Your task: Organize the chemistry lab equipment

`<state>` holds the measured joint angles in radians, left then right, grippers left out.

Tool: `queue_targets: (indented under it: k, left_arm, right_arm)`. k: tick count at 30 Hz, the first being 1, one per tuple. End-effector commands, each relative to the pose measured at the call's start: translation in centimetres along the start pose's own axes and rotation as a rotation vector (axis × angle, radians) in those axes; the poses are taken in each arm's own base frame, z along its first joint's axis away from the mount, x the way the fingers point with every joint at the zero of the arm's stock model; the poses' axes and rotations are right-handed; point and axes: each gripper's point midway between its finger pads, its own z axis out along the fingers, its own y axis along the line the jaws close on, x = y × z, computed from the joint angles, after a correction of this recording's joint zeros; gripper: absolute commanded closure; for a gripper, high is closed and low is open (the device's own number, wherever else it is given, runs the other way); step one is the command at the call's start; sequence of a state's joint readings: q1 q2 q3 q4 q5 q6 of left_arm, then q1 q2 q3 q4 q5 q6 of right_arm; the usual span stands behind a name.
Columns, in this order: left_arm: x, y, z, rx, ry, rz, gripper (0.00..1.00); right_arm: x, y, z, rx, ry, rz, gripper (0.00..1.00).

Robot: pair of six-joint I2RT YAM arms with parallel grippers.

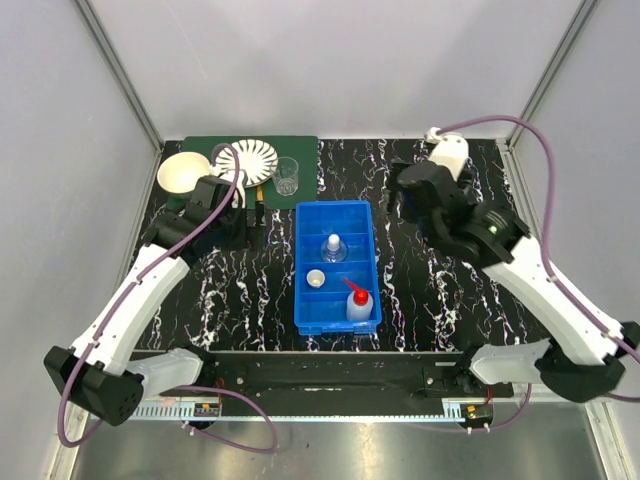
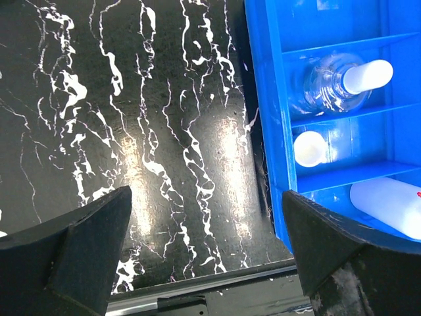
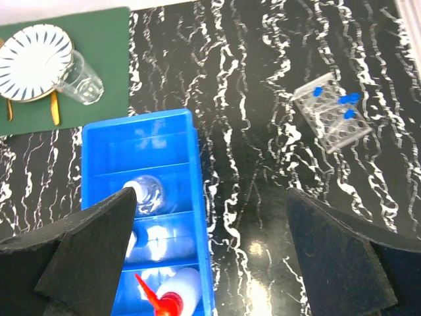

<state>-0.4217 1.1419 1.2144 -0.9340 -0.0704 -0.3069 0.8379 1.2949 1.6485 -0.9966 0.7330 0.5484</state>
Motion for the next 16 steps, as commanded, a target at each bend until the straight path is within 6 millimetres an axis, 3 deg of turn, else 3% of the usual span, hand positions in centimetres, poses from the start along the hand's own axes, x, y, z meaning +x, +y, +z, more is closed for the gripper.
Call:
queue_targets:
  k: [1,10,16]
  left_arm:
    - [-3.3,0.6,-2.8,-0.029,-0.154,-0.015,0.01]
    - [-4.5,0.8,-6.3,-0.01,-0.283,-0.024,0.01]
    - [-4.3,1.3,-7.0,-0.025,-0.292,-0.027,0.01]
  right_arm:
    - [-1.7,-4.4,-2.3,0.095,-0.11,0.055,0.0]
    - [-2.1,-8.2,-4.7,0.152,-0.158,0.093,0.0]
    - [-2.1,-7.9,-4.7,0.146,-0.141,0.063,0.0]
